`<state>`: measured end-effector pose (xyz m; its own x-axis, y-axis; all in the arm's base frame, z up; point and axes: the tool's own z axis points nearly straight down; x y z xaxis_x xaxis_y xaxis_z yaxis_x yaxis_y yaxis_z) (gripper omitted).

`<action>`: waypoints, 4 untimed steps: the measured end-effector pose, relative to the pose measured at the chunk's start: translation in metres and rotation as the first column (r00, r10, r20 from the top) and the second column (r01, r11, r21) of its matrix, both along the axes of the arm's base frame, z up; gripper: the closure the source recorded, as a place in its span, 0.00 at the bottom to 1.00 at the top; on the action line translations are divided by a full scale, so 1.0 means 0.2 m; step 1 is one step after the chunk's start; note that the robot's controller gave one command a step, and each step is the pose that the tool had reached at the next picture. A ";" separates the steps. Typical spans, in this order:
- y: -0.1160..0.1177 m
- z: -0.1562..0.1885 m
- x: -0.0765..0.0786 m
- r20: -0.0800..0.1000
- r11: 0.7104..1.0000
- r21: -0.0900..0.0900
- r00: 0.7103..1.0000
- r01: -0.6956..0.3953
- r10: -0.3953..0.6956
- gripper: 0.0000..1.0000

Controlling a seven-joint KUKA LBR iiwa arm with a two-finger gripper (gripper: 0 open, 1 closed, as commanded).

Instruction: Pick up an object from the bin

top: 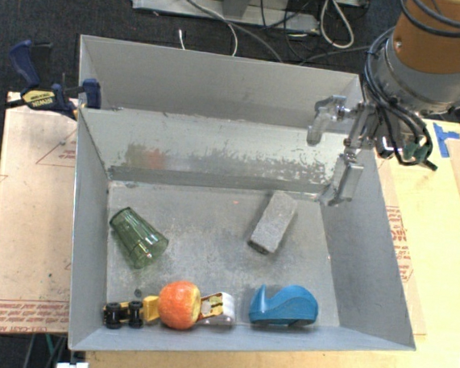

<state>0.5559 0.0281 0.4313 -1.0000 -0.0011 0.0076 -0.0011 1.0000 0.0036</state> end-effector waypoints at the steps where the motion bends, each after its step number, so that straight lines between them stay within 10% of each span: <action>1: -0.28 0.20 -0.30 0.002 0.997 -0.002 0.997 0.077 -0.077 0.00; 2: -0.21 -0.08 0.13 0.005 1.000 -0.002 1.000 -0.017 0.017 0.00; 3: -0.20 0.09 0.40 0.023 1.000 -0.002 1.000 0.008 -0.008 0.00; 4: -0.23 0.04 0.41 0.010 0.999 -0.002 0.999 -0.045 0.045 0.00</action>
Offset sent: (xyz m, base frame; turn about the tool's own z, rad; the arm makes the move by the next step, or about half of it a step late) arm 0.0240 -0.0427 -0.0123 -0.0162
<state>0.6388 -0.0183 0.4387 -0.9989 -0.0464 -0.0021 -0.0464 0.9989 0.0019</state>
